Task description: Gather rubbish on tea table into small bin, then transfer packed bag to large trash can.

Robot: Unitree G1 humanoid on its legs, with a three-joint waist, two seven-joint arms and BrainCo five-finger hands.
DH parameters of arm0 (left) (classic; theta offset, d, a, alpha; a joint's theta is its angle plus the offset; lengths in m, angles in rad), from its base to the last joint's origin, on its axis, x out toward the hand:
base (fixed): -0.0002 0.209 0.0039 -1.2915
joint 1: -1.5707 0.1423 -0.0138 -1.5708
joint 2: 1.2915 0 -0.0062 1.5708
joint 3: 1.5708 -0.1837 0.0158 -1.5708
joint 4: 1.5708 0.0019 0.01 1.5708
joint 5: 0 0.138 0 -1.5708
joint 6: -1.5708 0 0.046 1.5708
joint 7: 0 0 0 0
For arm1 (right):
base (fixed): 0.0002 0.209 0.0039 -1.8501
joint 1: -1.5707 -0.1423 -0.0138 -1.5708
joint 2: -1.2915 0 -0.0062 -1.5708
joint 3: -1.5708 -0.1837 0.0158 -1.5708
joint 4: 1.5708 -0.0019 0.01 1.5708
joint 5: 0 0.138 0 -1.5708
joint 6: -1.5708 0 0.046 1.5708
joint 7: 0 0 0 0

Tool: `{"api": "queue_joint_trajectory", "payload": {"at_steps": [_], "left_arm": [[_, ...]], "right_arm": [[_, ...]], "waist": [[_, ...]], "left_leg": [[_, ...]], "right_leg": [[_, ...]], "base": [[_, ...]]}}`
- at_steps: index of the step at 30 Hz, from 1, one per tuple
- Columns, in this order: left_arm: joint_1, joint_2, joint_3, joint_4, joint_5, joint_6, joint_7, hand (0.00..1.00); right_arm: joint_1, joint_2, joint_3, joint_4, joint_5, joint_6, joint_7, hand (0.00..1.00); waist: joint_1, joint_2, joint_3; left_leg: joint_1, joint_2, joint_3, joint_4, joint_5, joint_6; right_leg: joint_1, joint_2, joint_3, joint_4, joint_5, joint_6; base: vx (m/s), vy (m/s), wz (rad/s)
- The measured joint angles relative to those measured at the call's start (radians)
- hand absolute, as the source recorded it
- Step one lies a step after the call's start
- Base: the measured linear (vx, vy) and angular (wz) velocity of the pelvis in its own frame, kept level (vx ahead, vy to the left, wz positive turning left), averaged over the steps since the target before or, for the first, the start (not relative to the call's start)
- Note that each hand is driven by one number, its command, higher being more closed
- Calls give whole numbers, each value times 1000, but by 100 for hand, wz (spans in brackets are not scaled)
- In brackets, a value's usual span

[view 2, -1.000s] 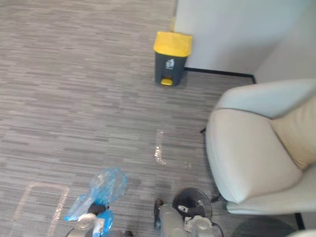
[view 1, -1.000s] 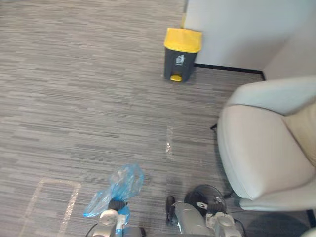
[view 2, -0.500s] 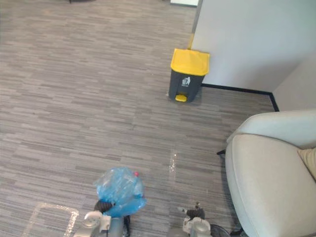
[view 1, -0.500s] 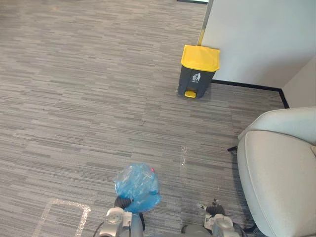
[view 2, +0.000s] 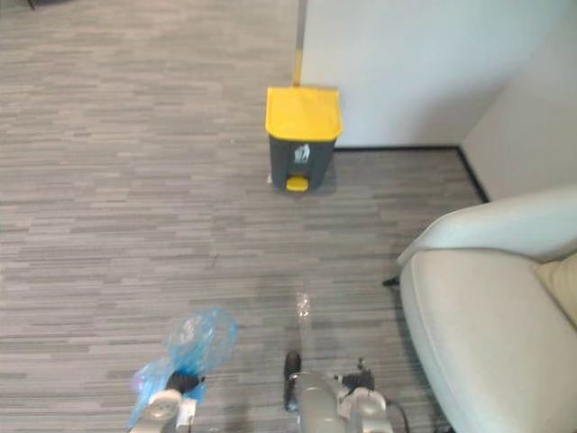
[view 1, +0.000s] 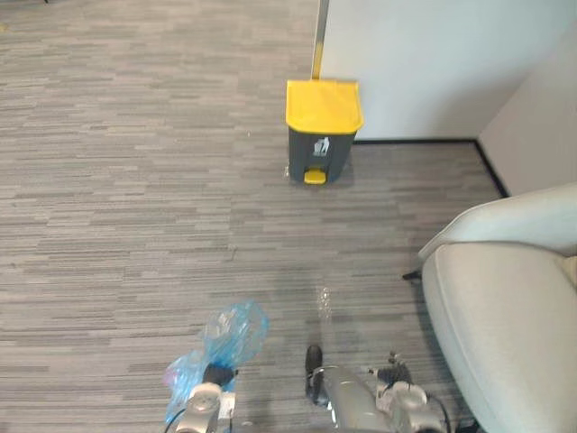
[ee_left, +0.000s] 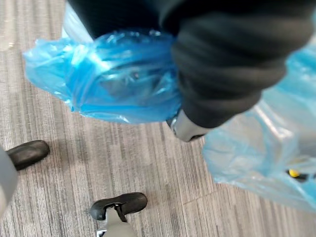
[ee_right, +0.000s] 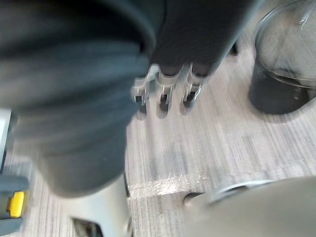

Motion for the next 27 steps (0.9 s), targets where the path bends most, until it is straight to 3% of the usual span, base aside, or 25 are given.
{"api": "queue_joint_trajectory", "payload": {"at_steps": [2,3,4,5,6,7,9,10,11,12,13,14,15,17,19,20,21,22,23,24,25,26,27], "left_arm": [[-13,-4,6,-5,0,0,-1,100],[-22,-15,15,-10,0,0,-3,100],[-16,-44,22,-48,0,-1,-7,100],[-10,-53,22,-62,0,-1,-10,100],[-1,-68,22,-86,0,-1,-14,100],[2,-75,21,-97,0,0,-19,100],[7,-82,21,-98,-2,-1,-27,100],[8,-80,21,-96,-1,0,-28,100],[9,-81,21,-96,-1,0,-28,100],[9,-81,17,-96,-1,0,-29,100],[10,-81,16,-95,-1,0,-29,100],[18,-81,11,-92,-1,-1,-28,100],[25,-79,12,-87,-2,-1,-27,100],[29,-53,9,-69,-12,-1,-26,100],[24,-30,7,-45,-17,0,-27,100],[23,-28,1,-44,-17,0,-27,100],[30,-27,-2,-38,-17,1,-27,100],[33,-26,-10,-38,-17,1,-26,100],[40,-14,-35,-37,-17,1,-26,100],[45,0,-48,-35,-17,2,-25,100],[39,15,-57,-23,-17,4,-24,100],[38,16,-56,-23,-18,5,-18,100],[37,16,-56,-23,-19,5,-16,100]], "right_arm": [[9,9,-24,-5,2,2,1,0],[21,10,-29,-9,2,3,1,0],[49,13,-1,-38,2,5,1,0],[57,15,2,-48,3,4,1,0],[54,25,2,-53,4,3,1,0],[54,27,-3,-61,5,4,1,0],[52,40,-7,-73,12,3,0,0],[40,44,-13,-73,14,4,-1,0],[39,44,-13,-73,14,3,-1,0],[39,42,-13,-69,14,3,-2,0],[38,39,-13,-64,13,3,-3,0],[39,25,-12,-48,13,3,-3,0],[38,14,-11,-35,13,5,-3,0],[41,34,-2,-22,13,8,-3,0],[48,42,-3,-21,11,8,-2,0],[45,41,-3,-21,8,8,-1,0],[48,41,-4,-21,1,7,0,0],[52,42,-3,-21,-1,7,0,0],[58,46,-4,-26,-2,6,4,0],[58,45,-1,-31,-7,3,5,0],[61,42,-2,-30,-6,3,6,0],[61,40,-2,-32,-5,1,6,0],[59,38,-2,-31,-6,1,5,0]], "waist": [[-10,6,3],[-17,7,5],[-10,5,7],[-5,4,7],[4,-1,9],[13,-4,9],[32,-7,10],[45,-12,13],[46,-13,13],[48,-19,16],[48,-18,17],[53,-3,9],[58,1,5],[59,-42,-11],[62,-54,-16],[68,-55,-16],[70,-53,-17],[65,-51,-16],[54,-48,-15],[49,-47,-15],[43,-58,-16],[40,-58,-15],[37,-56,-14]], "left_leg": [[-5,18,-36,83,13,-8],[-37,41,-56,222,26,-26],[-159,93,-62,536,69,-67],[-198,113,-55,626,53,-69],[-281,147,-13,746,15,-52],[-327,158,13,762,-4,-31],[-394,158,44,680,-39,-7],[-436,127,40,527,-48,2],[-437,123,38,511,-47,3],[-452,75,3,350,-22,1],[-452,43,-34,226,24,-2],[-446,21,-81,87,131,-20],[-433,13,-85,77,198,-26],[-421,-38,-46,81,165,18],[-427,-57,-18,142,99,34],[-400,-62,9,149,63,48],[-344,-69,34,128,39,55],[-317,-72,36,118,30,59],[-269,-76,39,98,13,65],[-235,-78,40,87,4,72],[-185,-79,43,75,-1,77],[-137,-73,47,45,-10,79],[-120,-69,47,33,-12,78]], "right_leg": [[42,1,-27,13,-49,0],[100,7,-47,-3,-78,4],[199,13,-58,-56,-99,-2],[224,17,-58,-74,-101,-5],[282,22,-54,-112,-108,-14],[312,21,-48,-133,-111,-13],[358,17,-19,-168,-111,-13],[388,-3,4,-191,-114,4],[389,-5,6,-192,-115,6],[405,-33,20,-196,-128,37],[417,-52,32,-196,-140,58],[420,-61,59,-194,-165,99],[424,-67,80,-190,-174,114],[440,-118,124,-212,-184,143],[441,-148,150,-187,-191,160],[410,-160,180,-90,-200,179],[336,-171,207,105,-190,218],[294,-174,210,203,-167,257],[222,-177,218,384,-133,315],[169,-174,208,487,-141,300],[108,-174,164,564,-185,248],[64,-171,99,533,-213,198],[47,-168,67,505,-221,183]], "base": [[418,-130,35],[579,-147,65],[381,-87,50],[392,-14,19],[235,19,-9],[298,26,-14],[301,87,-37],[349,157,-43],[339,208,-34],[223,165,-18],[278,257,-37],[212,241,-44],[296,319,-52],[368,301,-33],[331,229,-34],[318,205,-58],[313,196,-55],[319,162,-32],[341,121,-5],[446,93,3],[475,19,7],[421,-22,7],[536,-76,4]]}}
